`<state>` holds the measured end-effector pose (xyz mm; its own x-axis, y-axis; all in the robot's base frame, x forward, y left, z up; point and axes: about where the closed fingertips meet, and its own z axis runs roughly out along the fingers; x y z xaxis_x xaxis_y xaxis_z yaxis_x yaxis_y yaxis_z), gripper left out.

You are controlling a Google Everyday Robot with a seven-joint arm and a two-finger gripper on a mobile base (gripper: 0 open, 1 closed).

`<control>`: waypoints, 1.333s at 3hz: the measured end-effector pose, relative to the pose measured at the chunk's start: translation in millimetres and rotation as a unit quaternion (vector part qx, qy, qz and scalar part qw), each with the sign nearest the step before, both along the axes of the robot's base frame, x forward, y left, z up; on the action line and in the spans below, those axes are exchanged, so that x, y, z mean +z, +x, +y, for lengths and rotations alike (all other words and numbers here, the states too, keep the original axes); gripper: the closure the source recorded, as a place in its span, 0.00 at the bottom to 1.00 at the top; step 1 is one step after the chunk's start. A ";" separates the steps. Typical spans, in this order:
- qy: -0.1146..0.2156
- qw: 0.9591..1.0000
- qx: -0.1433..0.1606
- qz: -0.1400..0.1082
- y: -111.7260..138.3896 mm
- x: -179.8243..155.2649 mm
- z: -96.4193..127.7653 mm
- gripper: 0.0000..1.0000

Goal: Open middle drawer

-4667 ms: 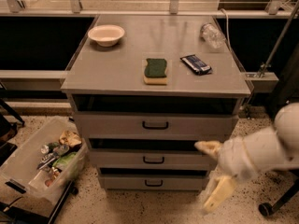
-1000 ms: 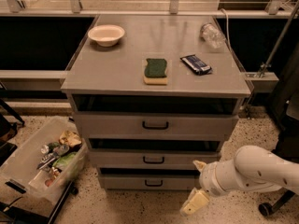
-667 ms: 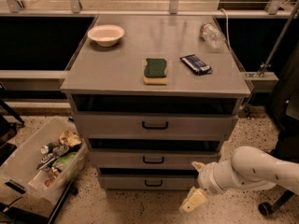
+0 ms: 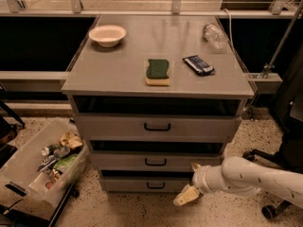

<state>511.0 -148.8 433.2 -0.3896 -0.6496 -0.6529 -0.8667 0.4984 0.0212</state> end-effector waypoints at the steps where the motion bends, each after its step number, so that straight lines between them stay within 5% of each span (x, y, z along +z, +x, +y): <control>1: 0.000 1.000 0.000 0.000 0.0 0.0 0.0 0.00; 4: -0.070 0.993 -0.045 -0.085 38.7 -5.1 8.2 0.00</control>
Offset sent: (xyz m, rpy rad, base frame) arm 0.0846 0.0325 -0.0032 -0.4114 -0.4196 -0.1955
